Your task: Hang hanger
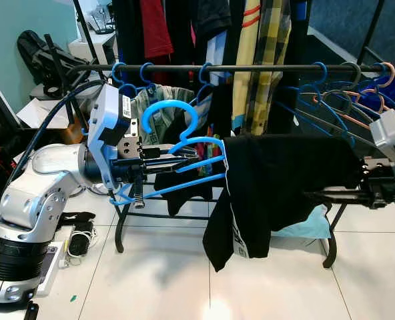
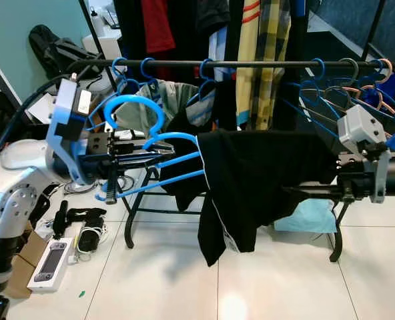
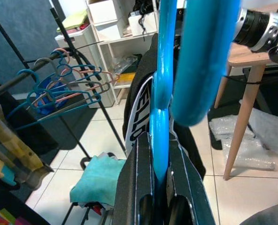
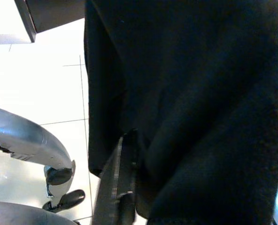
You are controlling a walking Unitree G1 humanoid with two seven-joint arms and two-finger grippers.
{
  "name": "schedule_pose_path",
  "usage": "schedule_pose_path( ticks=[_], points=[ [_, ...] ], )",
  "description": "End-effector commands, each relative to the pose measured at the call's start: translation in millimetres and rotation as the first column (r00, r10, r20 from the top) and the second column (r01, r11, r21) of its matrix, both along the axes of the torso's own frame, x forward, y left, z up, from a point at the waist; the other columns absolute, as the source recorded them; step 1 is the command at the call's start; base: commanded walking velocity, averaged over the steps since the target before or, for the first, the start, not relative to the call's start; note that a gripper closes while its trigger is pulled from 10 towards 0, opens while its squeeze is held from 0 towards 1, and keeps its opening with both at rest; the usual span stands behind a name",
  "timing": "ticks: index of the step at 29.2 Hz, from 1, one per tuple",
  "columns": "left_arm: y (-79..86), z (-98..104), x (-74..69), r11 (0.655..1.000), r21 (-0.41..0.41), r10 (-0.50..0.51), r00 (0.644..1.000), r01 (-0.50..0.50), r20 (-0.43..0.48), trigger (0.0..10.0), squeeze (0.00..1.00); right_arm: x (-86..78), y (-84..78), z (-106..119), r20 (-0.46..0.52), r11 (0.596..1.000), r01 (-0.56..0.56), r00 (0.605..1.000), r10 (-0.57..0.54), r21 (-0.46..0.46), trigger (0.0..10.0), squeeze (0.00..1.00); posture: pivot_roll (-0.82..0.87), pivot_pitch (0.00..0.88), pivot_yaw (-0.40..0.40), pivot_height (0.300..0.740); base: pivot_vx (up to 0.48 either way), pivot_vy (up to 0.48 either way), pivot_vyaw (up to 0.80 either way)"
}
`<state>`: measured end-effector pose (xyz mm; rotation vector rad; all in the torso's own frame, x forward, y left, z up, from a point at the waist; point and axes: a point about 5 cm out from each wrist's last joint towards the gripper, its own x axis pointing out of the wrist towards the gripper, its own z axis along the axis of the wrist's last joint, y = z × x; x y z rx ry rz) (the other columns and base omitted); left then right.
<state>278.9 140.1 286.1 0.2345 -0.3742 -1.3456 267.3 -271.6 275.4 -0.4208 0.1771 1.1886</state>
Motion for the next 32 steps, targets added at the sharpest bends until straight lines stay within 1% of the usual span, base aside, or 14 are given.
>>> schedule_pose_path(
  ticks=[1,7,11,13,16,18,19,20,21,22,26,28,30,32],
  points=[
    [7.2,4,-0.2,1.0,0.011,0.019,1.0,-0.019,0.006,0.6,0.0,0.8,2.3,1,0.013,1.0,-0.005,1.0,0.005,0.016,0.0,0.0,-0.1,0.023,0.047,0.74,0.0,0.0,0.0],
    [8.2,2,0.2,1.0,0.016,0.023,1.0,-0.023,-0.001,0.5,0.0,2.1,3.2,3,0.031,0.999,0.0,1.0,-0.001,0.038,0.0,0.0,-0.1,0.024,0.047,0.74,0.0,0.0,0.0],
    [11.2,-5,1.8,0.998,0.042,0.04,0.999,-0.039,-0.025,0.5,0.0,4.7,3.9,11,0.076,0.995,0.01,0.997,-0.018,0.096,0.0,0.0,-0.1,0.023,0.049,0.74,0.0,0.0,0.0],
    [16.7,-22,3.0,0.994,0.099,0.064,0.995,-0.056,-0.079,0.6,0.0,10.2,2.2,21,0.141,0.984,0.048,0.987,-0.073,0.172,0.0,0.0,-0.1,0.025,0.052,0.74,0.0,0.0,0.0],
    [16.7,-22,3.0,0.994,0.099,0.064,0.995,-0.056,-0.079,0.6,0.0,10.2,2.2,21,0.141,0.984,0.048,0.987,-0.073,0.172,0.0,0.0,-0.1,0.025,0.052,0.74,0.0,0.0,0.0],
    [19.5,-30,3.1,0.99,0.125,0.078,0.991,-0.064,-0.105,0.6,0.0,12.3,1.2,24,0.157,0.977,0.064,0.983,-0.097,0.204,0.0,0.0,-0.1,0.025,0.051,0.74,0.0,0.0,0.0],
    [26.1,-43,4.1,0.982,0.162,0.114,0.984,-0.092,-0.137,0.3,0.0,13.9,-0.7,25,0.166,0.969,0.084,0.978,-0.125,0.232,0.0,0.0,-0.1,0.026,0.053,0.74,0.0,0.0,0.0],
    [26.1,-43,4.1,0.982,0.162,0.114,0.984,-0.092,-0.137,0.3,0.0,13.9,-0.7,25,0.166,0.969,0.084,0.978,-0.125,0.232,0.0,0.0,-0.1,0.026,0.053,0.74,0.0,0.0,0.0],
    [34.6,-54,4.8,0.973,0.195,0.157,0.974,-0.123,-0.166,0.2,0.0,14.9,-3.1,26,0.17,0.962,0.103,0.974,-0.149,0.252,0.0,0.0,-0.09,0.026,0.052,0.74,0.0,0.0,0.0],
    [34.6,-54,4.8,0.973,0.195,0.157,0.974,-0.123,-0.166,0.2,0.0,14.9,-3.1,26,0.17,0.962,0.103,0.974,-0.149,0.252,0.0,0.0,-0.09,0.026,0.052,0.74,0.0,0.0,0.0],
    [70.5,-84,3.2,0.924,0.296,0.318,0.918,-0.243,-0.238,0.2,0.0,22.6,-17.8,26,0.188,0.92,0.232,0.935,-0.301,0.316,0.0,0.0,-0.09,0.028,0.053,0.74,0.0,0.0,0.0],
    [77.4,-92,1.0,0.912,0.314,0.349,0.901,-0.263,-0.259,0.2,0.0,26.5,-21.7,23,0.181,0.9,0.283,0.917,-0.355,0.332,0.0,0.0,-0.09,0.031,0.051,0.74,0.0,0.0,0.0],
    [77.4,-92,1.0,0.912,0.314,0.349,0.901,-0.263,-0.259,0.2,0.0,26.5,-21.7,23,0.181,0.9,0.283,0.917,-0.355,0.332,0.0,0.0,-0.09,0.031,0.051,0.74,0.0,0.0,0.0],
    [88.0,-113,-6.7,0.89,0.35,0.406,0.858,-0.293,-0.315,0.5,0.0,34.0,-29.5,7,0.137,0.854,0.403,0.875,-0.465,0.328,0.0,0.0,-0.08,0.035,0.044,0.74,0.0,0.0,0.0]
  ],
)
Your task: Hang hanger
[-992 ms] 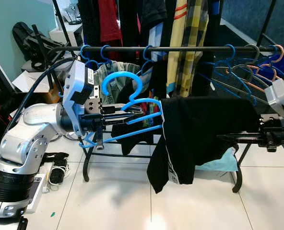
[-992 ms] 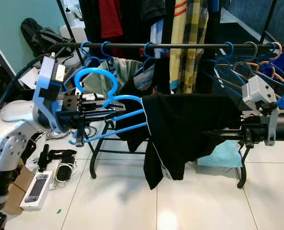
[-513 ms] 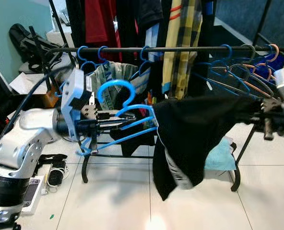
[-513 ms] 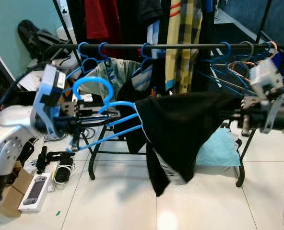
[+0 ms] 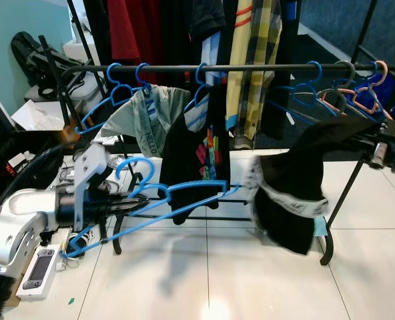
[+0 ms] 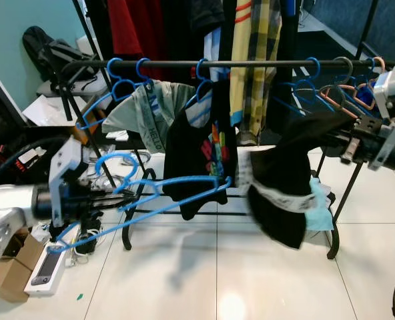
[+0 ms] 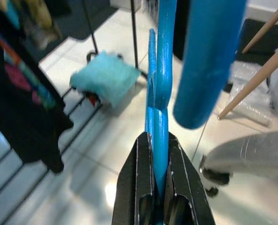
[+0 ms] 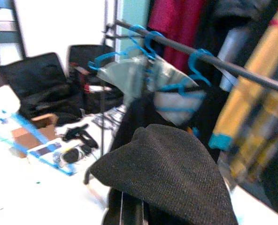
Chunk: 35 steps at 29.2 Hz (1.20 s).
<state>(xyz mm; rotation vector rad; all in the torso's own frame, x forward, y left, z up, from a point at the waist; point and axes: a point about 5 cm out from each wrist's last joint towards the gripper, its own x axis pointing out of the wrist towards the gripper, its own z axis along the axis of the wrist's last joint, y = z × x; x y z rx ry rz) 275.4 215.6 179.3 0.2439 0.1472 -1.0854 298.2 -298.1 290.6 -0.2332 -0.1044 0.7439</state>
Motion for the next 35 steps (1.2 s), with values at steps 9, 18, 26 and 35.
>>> schedule_pose_path(
  ticks=[9,18,26,35],
  points=[
    [31.9,-82,-8.2,0.889,0.102,0.457,0.88,-0.447,-0.128,10.0,0.0,10.6,-31.2,-103,-0.238,0.875,0.485,0.849,-0.472,-0.004,10.0,0.0,-0.06,0.055,0.024,0.74,0.0,0.0,0.0],
    [18.6,-178,-59.4,0.433,0.152,0.854,0.351,-0.889,-0.384,10.0,0.0,-43.1,-9.9,-249,-0.546,0.74,0.66,0.576,-0.609,-0.129,10.0,0.0,-0.01,0.083,0.008,0.74,0.0,0.0,0.65],
    [14.6,-182,-78.8,0.381,0.12,0.875,0.316,-0.917,-0.366,10.0,0.0,-67.4,-2.0,-279,-0.574,0.725,0.667,0.529,-0.625,-0.174,10.0,0.0,0.0,0.091,-0.013,0.74,0.0,0.0,0.76],
    [-0.5,-204,-116.8,0.353,0.003,0.804,0.302,-0.935,-0.512,10.0,0.0,-89.8,10.2,-302,-0.649,0.715,0.698,0.522,-0.553,-0.048,10.0,0.0,-0.01,0.072,-0.037,0.74,0.0,0.0,0.7]
  ],
)
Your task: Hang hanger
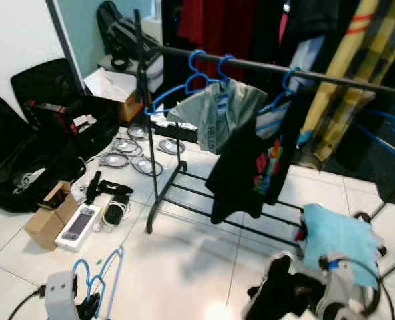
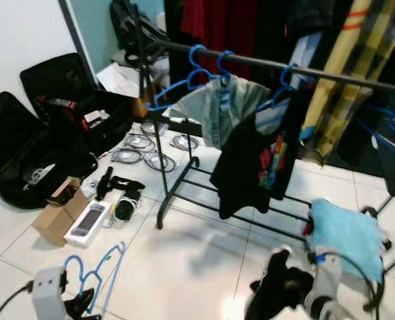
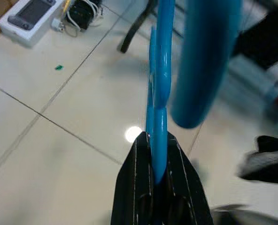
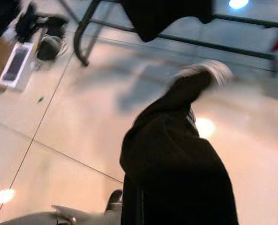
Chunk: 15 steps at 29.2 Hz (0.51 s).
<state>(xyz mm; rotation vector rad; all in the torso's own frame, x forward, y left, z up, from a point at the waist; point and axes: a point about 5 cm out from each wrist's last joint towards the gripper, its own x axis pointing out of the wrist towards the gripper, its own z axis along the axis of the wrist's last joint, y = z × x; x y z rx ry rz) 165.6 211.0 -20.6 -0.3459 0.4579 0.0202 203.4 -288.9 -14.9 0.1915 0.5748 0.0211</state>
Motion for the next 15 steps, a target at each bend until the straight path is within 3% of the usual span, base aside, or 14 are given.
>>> schedule_pose_path(
  ticks=[1,4,15],
  points=[
    [4.0,-4.0,-7.0,0.999,-0.026,0.027,1.0,-0.027,-0.008,10.0,0.0,5.0,1.0,3.8,0.044,1.0,0.007,0.999,-0.008,0.019,10.0,0.0,-0.01,0.072,-0.037,0.74,0.0,0.0,0.69],
    [0.8,-6.1,-1.4,0.999,-0.048,0.017,1.0,-0.018,-0.011,10.0,0.0,9.0,-1.3,4.1,0.048,0.996,0.029,0.998,-0.033,0.084,10.0,0.0,0.01,0.052,-0.054,0.74,0.0,0.0,0.69],
    [-0.5,-7.6,2.0,0.999,-0.049,0.014,1.0,-0.015,-0.014,10.0,0.0,9.5,0.9,0.7,0.044,0.996,0.023,0.999,-0.027,0.082,10.0,0.0,0.02,0.028,-0.052,0.74,0.0,0.0,0.69]
  ],
)
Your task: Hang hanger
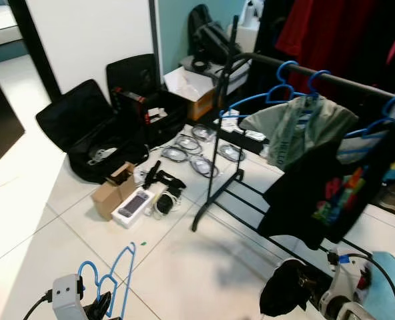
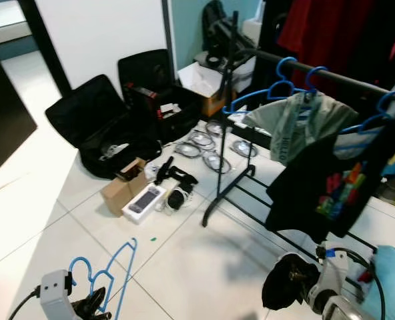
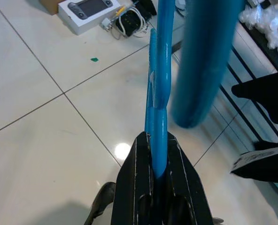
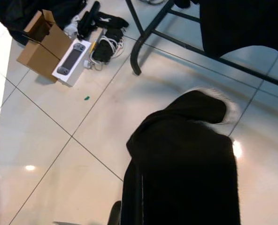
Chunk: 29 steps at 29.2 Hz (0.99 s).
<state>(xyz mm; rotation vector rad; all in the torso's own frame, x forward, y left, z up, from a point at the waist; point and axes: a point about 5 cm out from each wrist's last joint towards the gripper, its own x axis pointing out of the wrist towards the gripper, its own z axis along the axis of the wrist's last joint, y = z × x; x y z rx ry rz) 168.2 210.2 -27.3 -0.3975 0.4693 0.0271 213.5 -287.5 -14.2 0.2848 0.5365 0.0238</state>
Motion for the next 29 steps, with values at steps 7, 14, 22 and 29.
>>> schedule_pose_path(
  ticks=[7,14,22,29],
  points=[
    [6.4,4,-12.0,1.0,-0.005,0.011,1.0,-0.011,0.027,10.0,0.0,-11.1,1.9,-4,0.017,0.999,-0.028,0.999,0.028,0.021,10.0,0.0,0.03,0.09,-0.059,0.74,0.0,0.0,0.69],
    [9.0,8,-16.6,1.0,-0.001,0.011,0.999,-0.011,0.035,10.0,0.0,-13.2,3.5,-3,0.031,0.999,-0.04,0.999,0.039,0.031,10.0,0.0,0.05,0.109,-0.058,0.74,0.0,0.0,0.69],
    [16.4,10,-13.7,1.0,0.003,0.011,0.999,-0.011,0.039,10.0,0.0,-8.8,10.9,-2,0.053,0.999,-0.042,0.998,0.04,0.023,10.0,0.0,0.03,0.126,-0.021,0.74,0.0,0.0,0.69],
    [17.9,11,-12.9,1.0,0.011,0.007,0.999,-0.007,0.032,10.0,0.0,-7.5,12.9,0,0.067,0.999,-0.039,0.997,0.038,0.016,10.0,0.0,0.03,0.13,-0.016,0.74,0.0,0.0,0.69]
  ],
)
